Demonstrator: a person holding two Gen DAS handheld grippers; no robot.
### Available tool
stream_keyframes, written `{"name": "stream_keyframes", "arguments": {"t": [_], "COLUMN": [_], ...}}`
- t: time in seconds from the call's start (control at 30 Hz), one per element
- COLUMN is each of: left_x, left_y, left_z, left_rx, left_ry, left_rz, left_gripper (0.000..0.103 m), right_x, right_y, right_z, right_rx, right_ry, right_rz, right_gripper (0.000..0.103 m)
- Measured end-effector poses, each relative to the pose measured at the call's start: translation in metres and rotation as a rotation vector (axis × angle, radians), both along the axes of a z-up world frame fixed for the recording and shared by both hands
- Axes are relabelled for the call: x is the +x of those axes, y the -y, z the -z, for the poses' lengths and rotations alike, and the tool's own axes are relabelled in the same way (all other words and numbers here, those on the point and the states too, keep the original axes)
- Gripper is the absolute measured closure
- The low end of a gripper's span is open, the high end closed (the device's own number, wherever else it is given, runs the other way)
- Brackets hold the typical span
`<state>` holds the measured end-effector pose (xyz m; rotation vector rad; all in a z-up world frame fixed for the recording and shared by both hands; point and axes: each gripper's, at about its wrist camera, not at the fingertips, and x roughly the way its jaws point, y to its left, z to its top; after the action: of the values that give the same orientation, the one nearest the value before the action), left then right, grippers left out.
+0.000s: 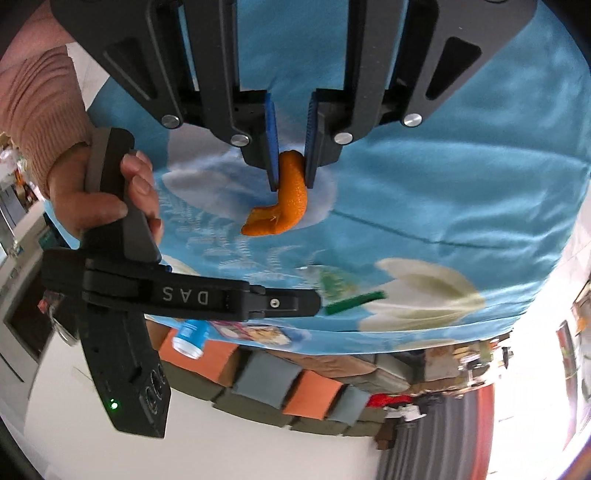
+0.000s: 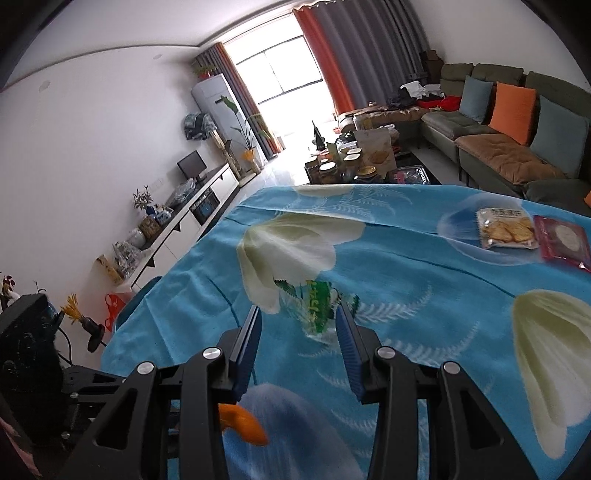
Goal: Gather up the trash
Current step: 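Grasp an orange peel with the left gripper while the right grasps the green-edged packet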
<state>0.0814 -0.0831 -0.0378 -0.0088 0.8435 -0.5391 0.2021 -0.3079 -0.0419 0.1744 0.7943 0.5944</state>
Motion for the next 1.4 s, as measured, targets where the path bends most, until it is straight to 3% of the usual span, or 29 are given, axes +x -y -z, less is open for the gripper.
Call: {"name": "stream_keyframes", "arguments": {"t": [0.33, 0.63, 1.1, 1.4], "left_x": [-0.009, -0.019, -0.034, -0.043], "left_y": [-0.037, -0.062, -0.112, -0.143], "left_z": [-0.001, -0.001, -0.008, -0.008], "left_rx": [-0.007, -0.021, -0.029, -0.033], "left_ry": [0.004, 0.006, 0.038, 0.046], "left_rz": [-0.088, -0.149, -0.265, -0.34], "left_gripper": [0.09, 0.09, 0.09, 0.09], "right_x": [0.009, 0.009, -0.005, -0.032], "right_y": [-0.014, -0.027, -0.036, -0.058], "right_z": [0.006, 0.011, -0.001, -0.02], "right_rx": [-0.052, -0.084, -0.033, 0.035], "right_ry": [-0.005, -0.005, 0.025, 0.06], "right_rz": [0.009, -0.002, -0.02, -0.093], "right_gripper": [0.065, 0.094, 0.098, 0.098]}}
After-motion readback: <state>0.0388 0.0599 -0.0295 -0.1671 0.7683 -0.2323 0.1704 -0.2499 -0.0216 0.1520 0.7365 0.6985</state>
